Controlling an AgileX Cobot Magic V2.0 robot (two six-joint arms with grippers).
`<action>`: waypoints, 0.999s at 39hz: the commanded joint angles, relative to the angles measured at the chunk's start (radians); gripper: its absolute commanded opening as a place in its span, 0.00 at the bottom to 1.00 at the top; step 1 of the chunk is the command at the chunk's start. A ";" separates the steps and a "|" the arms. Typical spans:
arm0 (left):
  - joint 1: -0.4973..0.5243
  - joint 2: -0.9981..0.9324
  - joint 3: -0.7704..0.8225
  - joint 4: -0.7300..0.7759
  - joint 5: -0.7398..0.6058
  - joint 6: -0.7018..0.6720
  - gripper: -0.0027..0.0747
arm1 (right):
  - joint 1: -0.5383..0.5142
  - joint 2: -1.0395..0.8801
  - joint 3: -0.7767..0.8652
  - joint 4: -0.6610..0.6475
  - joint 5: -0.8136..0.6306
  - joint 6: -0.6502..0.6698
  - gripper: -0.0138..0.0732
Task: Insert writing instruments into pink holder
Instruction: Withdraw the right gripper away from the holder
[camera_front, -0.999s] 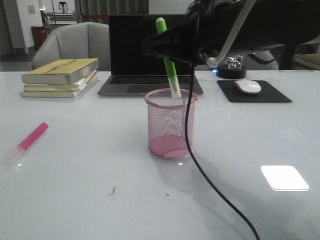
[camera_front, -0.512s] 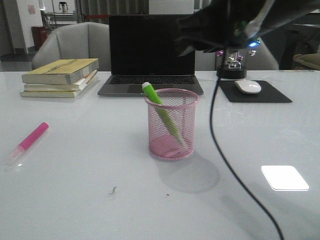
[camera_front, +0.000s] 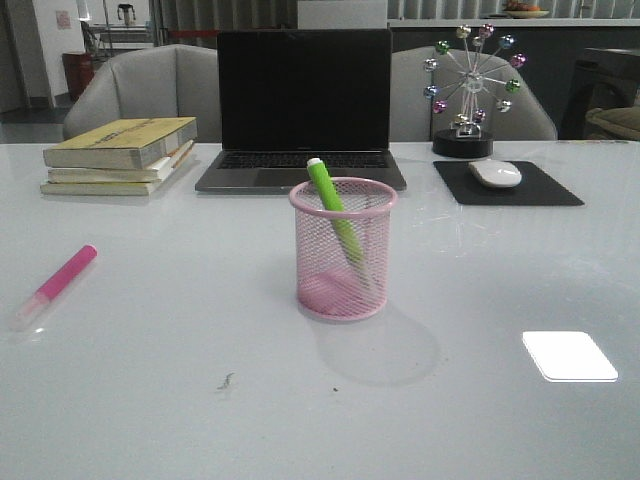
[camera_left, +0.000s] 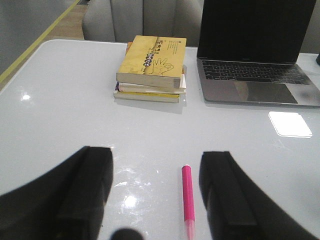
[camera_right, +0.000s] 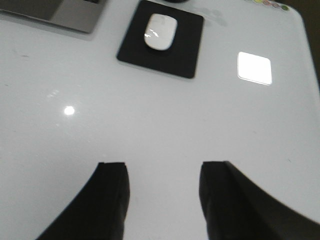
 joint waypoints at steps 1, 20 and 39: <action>0.001 0.000 -0.035 -0.008 -0.073 -0.011 0.62 | -0.072 -0.080 0.015 -0.021 -0.020 -0.009 0.66; 0.001 0.000 -0.035 -0.008 -0.073 -0.011 0.62 | -0.049 -0.253 0.292 0.021 -0.047 -0.009 0.66; 0.001 0.240 -0.260 -0.013 0.057 -0.009 0.62 | -0.048 -0.253 0.292 0.021 -0.082 -0.009 0.66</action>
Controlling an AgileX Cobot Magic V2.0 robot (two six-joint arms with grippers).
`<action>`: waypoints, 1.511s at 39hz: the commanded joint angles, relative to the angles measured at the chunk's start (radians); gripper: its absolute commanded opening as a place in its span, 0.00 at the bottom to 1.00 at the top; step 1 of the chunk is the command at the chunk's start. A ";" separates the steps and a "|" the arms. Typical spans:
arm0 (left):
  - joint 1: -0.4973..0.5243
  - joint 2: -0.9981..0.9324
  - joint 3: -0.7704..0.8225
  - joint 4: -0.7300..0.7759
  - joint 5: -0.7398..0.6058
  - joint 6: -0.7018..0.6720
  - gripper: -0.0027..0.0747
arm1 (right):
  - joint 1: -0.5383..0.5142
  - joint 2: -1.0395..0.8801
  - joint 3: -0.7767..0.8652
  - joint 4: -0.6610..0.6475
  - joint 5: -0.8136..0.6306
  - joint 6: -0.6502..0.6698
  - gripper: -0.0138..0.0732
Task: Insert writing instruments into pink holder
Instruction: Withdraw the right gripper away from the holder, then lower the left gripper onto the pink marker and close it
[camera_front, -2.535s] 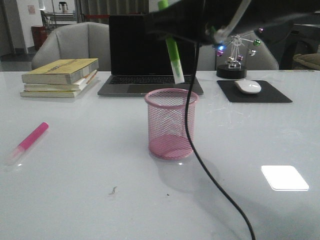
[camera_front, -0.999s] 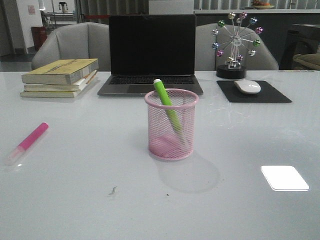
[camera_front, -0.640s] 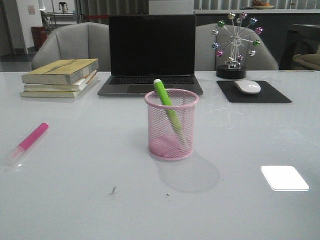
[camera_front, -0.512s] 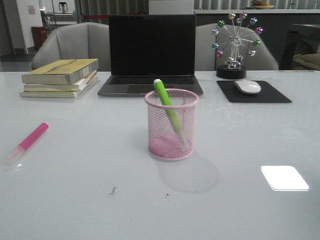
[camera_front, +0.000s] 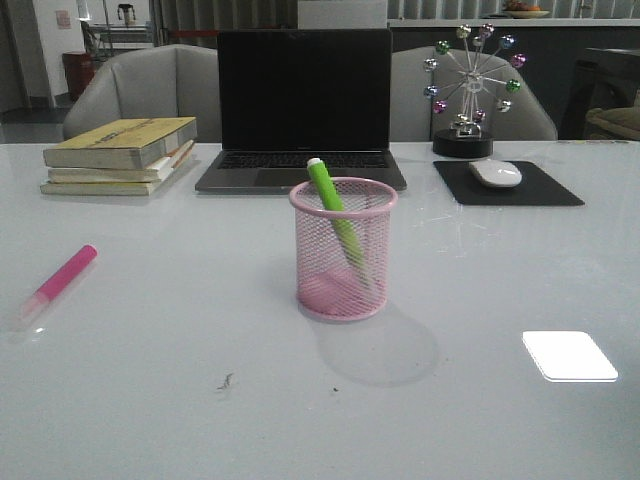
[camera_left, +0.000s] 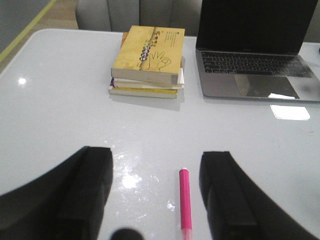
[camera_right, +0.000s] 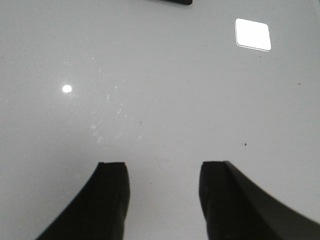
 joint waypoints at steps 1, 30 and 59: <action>0.001 0.089 -0.114 -0.015 -0.009 -0.009 0.62 | -0.002 -0.007 -0.027 -0.005 -0.075 -0.009 0.66; -0.037 0.745 -0.562 -0.014 0.273 0.000 0.62 | -0.002 -0.007 -0.027 -0.005 0.018 -0.009 0.66; -0.118 1.034 -0.671 -0.004 0.416 0.005 0.52 | -0.002 -0.007 -0.027 -0.005 0.047 -0.009 0.66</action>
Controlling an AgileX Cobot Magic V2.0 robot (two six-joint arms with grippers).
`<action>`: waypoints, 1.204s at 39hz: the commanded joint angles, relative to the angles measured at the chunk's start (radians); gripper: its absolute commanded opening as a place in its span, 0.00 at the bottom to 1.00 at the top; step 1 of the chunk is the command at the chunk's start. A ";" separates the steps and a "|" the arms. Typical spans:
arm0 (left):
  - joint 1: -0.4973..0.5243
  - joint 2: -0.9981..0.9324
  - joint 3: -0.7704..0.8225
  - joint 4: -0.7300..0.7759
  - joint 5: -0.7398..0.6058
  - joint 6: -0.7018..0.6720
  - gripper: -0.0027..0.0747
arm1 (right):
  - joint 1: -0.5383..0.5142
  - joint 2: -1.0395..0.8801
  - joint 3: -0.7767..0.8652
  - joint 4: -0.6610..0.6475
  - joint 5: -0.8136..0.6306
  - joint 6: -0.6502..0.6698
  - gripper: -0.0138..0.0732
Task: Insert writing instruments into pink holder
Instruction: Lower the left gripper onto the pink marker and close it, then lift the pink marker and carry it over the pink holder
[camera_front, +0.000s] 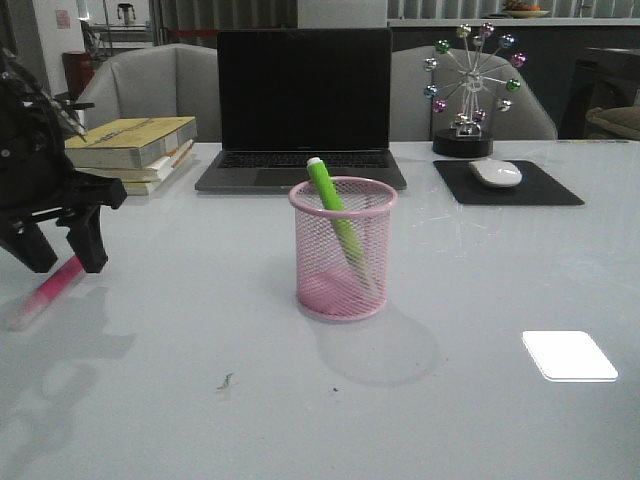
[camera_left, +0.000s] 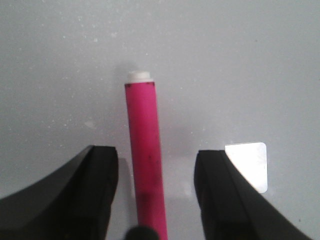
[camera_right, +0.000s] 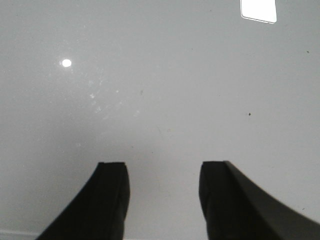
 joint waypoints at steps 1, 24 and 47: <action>-0.006 -0.031 -0.033 -0.008 -0.025 -0.001 0.52 | -0.002 -0.007 -0.027 -0.007 -0.051 -0.008 0.66; -0.006 -0.005 -0.033 -0.008 -0.004 -0.001 0.18 | -0.002 -0.007 -0.027 -0.007 -0.051 -0.008 0.66; -0.020 -0.207 -0.152 -0.064 -0.139 -0.001 0.15 | -0.002 -0.007 -0.027 -0.007 -0.051 -0.008 0.66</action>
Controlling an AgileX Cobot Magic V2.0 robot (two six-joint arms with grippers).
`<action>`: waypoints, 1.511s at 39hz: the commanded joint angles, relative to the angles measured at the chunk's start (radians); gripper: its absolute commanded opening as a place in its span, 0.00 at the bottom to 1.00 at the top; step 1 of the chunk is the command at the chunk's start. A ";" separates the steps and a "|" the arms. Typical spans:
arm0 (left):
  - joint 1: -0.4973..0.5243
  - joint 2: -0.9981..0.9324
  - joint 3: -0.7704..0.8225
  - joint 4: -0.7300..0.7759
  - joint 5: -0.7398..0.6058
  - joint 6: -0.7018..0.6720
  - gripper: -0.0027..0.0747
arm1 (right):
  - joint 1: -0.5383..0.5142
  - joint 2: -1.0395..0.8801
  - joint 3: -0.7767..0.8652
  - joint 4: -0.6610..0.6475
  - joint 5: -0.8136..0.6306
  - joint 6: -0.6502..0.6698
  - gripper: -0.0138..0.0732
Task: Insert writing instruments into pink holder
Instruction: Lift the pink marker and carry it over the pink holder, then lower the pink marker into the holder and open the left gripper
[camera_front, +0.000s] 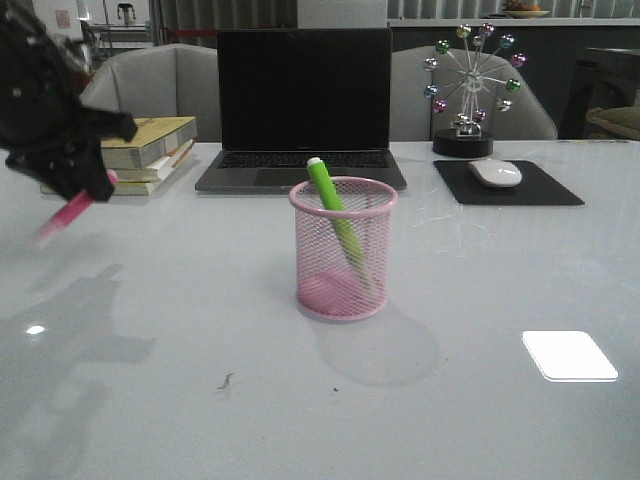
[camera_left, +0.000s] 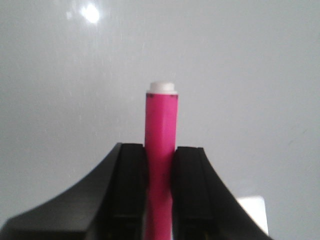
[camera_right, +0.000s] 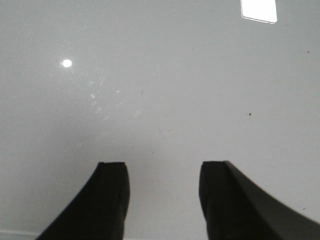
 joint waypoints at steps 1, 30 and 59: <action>-0.018 -0.135 -0.035 -0.038 -0.112 -0.001 0.15 | -0.002 -0.005 -0.027 -0.009 -0.053 -0.008 0.66; -0.511 -0.283 0.185 -0.126 -0.944 -0.001 0.15 | -0.002 -0.005 -0.027 -0.010 -0.006 -0.008 0.66; -0.669 -0.094 0.391 -0.124 -1.406 -0.020 0.16 | -0.002 -0.005 -0.026 -0.010 0.051 -0.008 0.66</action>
